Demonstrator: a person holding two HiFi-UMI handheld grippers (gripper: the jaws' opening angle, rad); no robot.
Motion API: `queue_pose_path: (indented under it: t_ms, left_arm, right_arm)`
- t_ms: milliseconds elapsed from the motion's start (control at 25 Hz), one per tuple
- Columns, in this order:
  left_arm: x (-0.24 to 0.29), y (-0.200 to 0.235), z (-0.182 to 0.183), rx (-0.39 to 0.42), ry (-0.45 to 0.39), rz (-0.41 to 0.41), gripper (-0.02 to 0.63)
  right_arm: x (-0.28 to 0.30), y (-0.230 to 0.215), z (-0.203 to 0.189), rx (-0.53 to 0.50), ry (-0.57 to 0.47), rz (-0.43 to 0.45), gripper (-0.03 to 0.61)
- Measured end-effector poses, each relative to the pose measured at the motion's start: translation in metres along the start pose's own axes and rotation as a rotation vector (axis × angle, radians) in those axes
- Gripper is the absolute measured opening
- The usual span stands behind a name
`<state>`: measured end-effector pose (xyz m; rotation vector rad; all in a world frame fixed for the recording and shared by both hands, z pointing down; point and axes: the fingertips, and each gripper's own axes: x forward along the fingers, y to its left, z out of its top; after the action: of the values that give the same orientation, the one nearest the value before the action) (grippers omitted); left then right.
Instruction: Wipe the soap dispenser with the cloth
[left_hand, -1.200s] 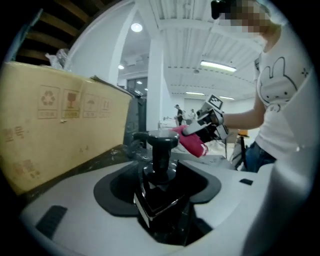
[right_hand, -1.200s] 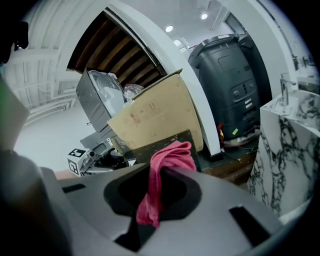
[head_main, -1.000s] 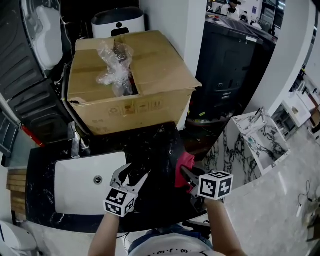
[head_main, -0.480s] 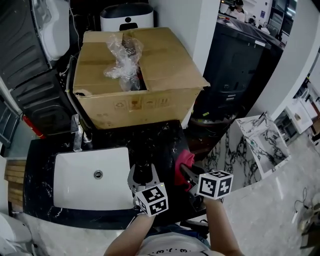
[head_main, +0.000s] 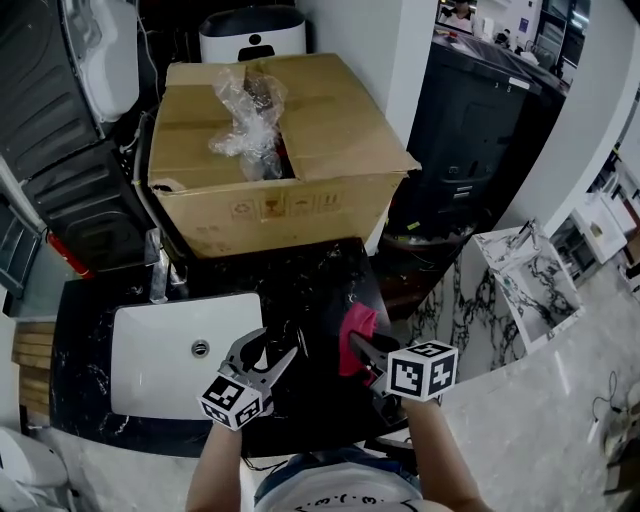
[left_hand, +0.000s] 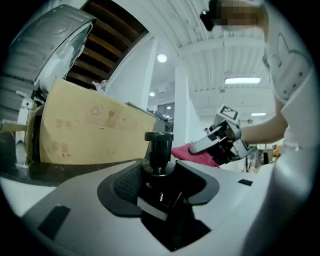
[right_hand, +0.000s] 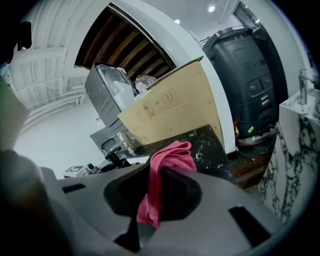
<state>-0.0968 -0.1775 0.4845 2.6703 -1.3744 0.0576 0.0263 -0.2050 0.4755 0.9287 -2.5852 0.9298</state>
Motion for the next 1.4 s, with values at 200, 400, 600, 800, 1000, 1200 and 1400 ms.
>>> queue_pose_path:
  t_ms: [200,400,600,800,1000,1200,1400]
  left_arm:
    - [-0.016,0.017,0.006,-0.190,-0.114,-0.092,0.219]
    - [-0.019,0.025,0.007,-0.302,-0.177,-0.110,0.224]
    - [-0.019,0.029,0.008,-0.341,-0.196,-0.089,0.224]
    - [-0.019,0.032,0.009,-0.372,-0.218,-0.077,0.224]
    - [-0.020,0.036,0.009,-0.388,-0.224,-0.067,0.224]
    - [-0.024,0.032,0.006,-0.375,-0.199,-0.075,0.224]
    - [-0.026,0.030,0.004,-0.353,-0.178,-0.071,0.224]
  right_arm:
    - [0.015,0.026,-0.010,-0.007,0.039,0.076,0.052]
    - [0.041,0.063,-0.008,0.016,0.065,0.204,0.052]
    - [0.064,0.083,-0.020,-0.073,0.123,0.207,0.052]
    - [0.071,0.053,-0.058,-0.130,0.258,0.061,0.052]
    - [0.071,0.047,-0.060,-0.096,0.257,0.057,0.052]
    - [0.072,0.067,-0.011,-0.045,0.100,0.168,0.052]
    - [0.094,0.081,0.011,-0.054,0.071,0.209,0.052]
